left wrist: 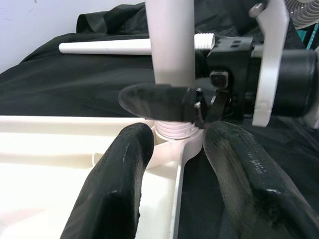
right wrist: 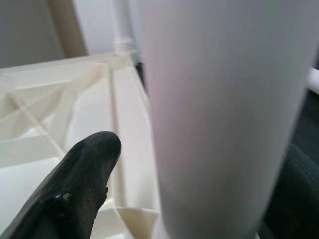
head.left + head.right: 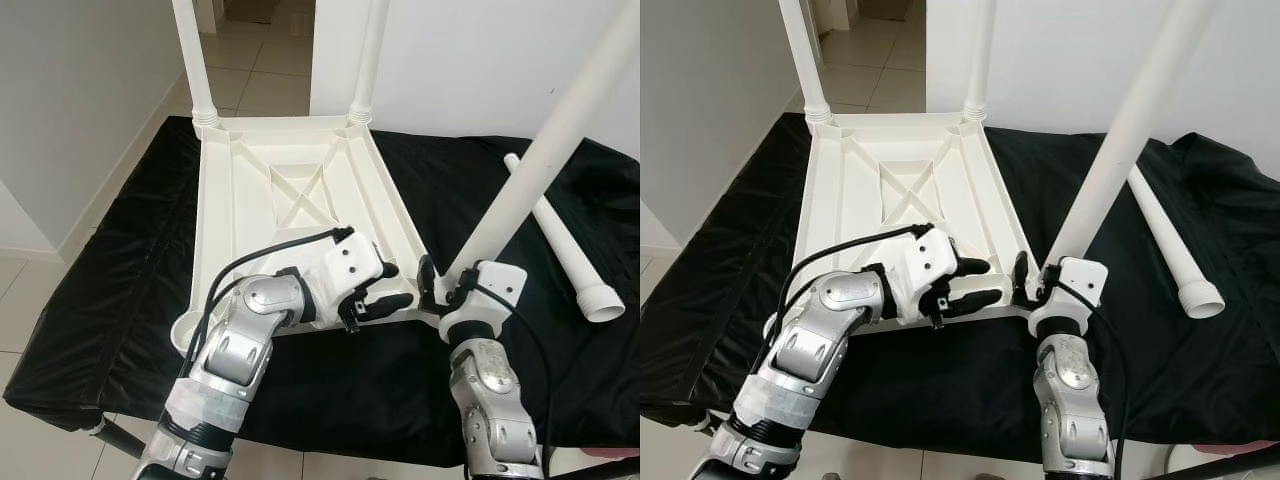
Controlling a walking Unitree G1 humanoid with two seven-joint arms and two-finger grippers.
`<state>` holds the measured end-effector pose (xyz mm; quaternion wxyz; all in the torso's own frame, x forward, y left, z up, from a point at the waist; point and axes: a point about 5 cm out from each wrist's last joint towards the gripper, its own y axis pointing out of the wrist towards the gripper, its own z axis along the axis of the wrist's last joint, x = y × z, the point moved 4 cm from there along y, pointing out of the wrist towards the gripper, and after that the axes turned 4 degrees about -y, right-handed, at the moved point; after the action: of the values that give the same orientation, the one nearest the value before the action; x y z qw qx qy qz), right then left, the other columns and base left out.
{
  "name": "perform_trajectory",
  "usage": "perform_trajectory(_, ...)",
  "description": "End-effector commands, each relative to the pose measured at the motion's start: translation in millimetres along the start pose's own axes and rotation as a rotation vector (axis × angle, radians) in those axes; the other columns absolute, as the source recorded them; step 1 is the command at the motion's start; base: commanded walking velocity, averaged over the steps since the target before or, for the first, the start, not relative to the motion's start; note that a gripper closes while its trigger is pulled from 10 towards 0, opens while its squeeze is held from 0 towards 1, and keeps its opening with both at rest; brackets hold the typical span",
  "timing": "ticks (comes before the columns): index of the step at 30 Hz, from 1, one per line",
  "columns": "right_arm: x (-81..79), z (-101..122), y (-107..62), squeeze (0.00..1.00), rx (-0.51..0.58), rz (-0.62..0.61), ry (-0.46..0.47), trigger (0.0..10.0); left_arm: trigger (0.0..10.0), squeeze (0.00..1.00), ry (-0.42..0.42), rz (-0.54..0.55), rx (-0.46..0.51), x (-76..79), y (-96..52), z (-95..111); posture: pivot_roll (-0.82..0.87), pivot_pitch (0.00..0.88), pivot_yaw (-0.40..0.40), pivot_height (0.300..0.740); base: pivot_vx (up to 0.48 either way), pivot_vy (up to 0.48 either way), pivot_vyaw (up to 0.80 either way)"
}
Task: Building children table
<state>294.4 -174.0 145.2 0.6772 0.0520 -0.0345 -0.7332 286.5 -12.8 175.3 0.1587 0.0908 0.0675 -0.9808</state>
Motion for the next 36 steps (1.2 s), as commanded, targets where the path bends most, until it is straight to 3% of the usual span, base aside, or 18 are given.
perform_trajectory(1, 1.2, 2.5, -1.5, 0.0, 0.02, 0.021, 0.018, 10.0, 10.0, 0.0, -0.009, 0.194, 0.012, -17.4, -2.3, -1.8, -0.11, 0.0, -0.038, 0.74, 0.0, 0.0, 0.0)
perform_trajectory(10, 2.2, 7.1, 2.0, 0.0, 0.044, 0.102, 0.03, 10.0, 10.0, 0.0, -0.019, 0.201, 0.039, -19.5, -6.6, 3.8, -0.11, 0.0, -0.036, 0.74, 0.0, 0.0, 0.0)
perform_trajectory(12, -0.5, 8.5, 5.5, 0.0, 0.055, 0.209, -0.002, 10.0, 10.0, 0.0, -0.014, 0.216, 0.032, -25.1, -8.3, 2.1, -0.1, 0.0, -0.027, 0.74, 0.0, 0.0, 0.0)
perform_trajectory(17, -4.3, 9.8, 8.2, 0.0, 0.064, 0.31, -0.035, 10.0, 10.0, 0.0, -0.012, 0.215, 0.03, -28.5, -10.1, 1.3, -0.09, 0.0, -0.026, 0.74, 0.0, 0.0, 0.0)
perform_trajectory(18, -8.8, 10.2, 10.4, 0.0, 0.062, 0.42, -0.06, 10.0, 10.0, 0.0, -0.031, 0.189, 0.019, -28.5, -10.8, -0.5, -0.09, 0.0, -0.027, 0.74, 0.0, 0.0, 0.0)
perform_trajectory(19, -8.8, 10.2, 10.4, 0.0, 0.062, 0.42, -0.06, 10.0, 10.0, 0.0, -0.031, 0.189, 0.019, -28.5, -10.8, -0.5, -0.09, 0.0, -0.027, 0.74, 0.0, 0.0, 0.0)
perform_trajectory(35, 0.4, -0.9, 23.7, 0.0, -0.015, 0.674, -0.182, 9.8, 10.0, 0.0, -0.044, 0.052, -0.028, -11.0, -8.7, -5.5, -0.05, 0.0, -0.031, 0.74, 0.0, 0.0, 0.0)
perform_trajectory(36, 2.1, -3.6, 23.5, 0.0, -0.029, 0.699, -0.189, 4.0, 10.0, 0.0, -0.045, 0.03, -0.041, -7.7, -7.9, -7.4, -0.05, 0.0, -0.031, 0.74, 0.0, 0.0, 0.0)
